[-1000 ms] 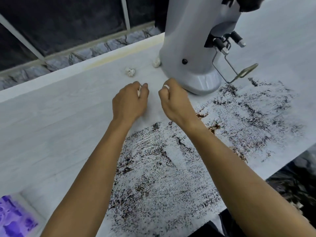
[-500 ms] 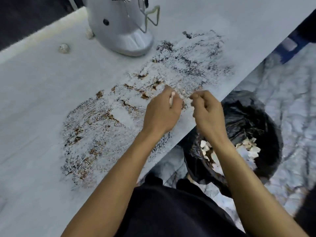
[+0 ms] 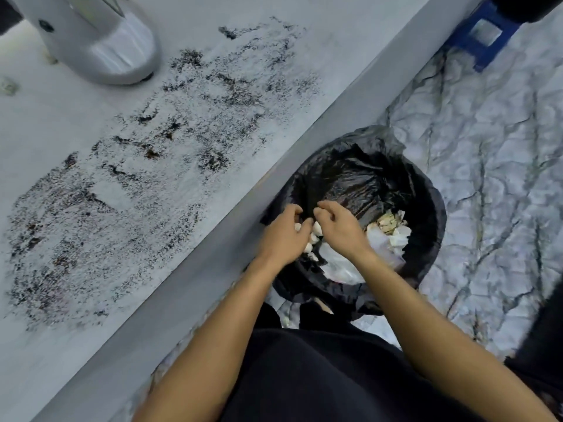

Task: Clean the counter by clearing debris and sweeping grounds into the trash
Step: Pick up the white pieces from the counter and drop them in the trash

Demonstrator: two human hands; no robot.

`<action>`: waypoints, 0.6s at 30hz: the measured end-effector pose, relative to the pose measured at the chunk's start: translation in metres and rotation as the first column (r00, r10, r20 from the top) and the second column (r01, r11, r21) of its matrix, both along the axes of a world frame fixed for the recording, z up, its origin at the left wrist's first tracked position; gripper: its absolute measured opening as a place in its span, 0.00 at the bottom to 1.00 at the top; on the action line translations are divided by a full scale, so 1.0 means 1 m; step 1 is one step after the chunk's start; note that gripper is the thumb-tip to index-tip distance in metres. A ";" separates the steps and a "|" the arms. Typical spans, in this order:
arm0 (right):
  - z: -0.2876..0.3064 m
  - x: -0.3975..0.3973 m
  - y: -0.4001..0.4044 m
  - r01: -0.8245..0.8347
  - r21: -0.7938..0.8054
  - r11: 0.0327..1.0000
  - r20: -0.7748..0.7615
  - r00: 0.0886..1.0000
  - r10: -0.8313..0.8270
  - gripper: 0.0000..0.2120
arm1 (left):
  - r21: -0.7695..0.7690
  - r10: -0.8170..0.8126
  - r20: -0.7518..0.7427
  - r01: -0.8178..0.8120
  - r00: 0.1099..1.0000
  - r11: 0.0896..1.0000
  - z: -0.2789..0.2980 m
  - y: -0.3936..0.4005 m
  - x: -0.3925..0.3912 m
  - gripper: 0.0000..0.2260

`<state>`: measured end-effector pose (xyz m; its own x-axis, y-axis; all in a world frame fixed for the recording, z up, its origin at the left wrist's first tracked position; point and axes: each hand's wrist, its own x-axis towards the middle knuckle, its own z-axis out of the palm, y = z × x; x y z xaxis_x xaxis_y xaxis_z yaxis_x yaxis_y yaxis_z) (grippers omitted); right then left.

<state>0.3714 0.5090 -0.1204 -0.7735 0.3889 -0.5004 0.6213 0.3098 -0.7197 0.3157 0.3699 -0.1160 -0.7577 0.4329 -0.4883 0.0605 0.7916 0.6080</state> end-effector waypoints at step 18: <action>0.136 -0.105 -0.094 -0.428 0.272 0.862 -0.445 0.739 0.507 0.16 | 0.254 0.436 -0.484 -0.356 0.758 0.900 0.158 -0.135 -0.066 0.16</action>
<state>0.2662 0.4151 0.0155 -0.9984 -0.0514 0.0224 -0.0484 0.5894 -0.8064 0.2496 0.2349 0.0419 -0.9953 0.0687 0.0681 0.0966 0.7263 0.6806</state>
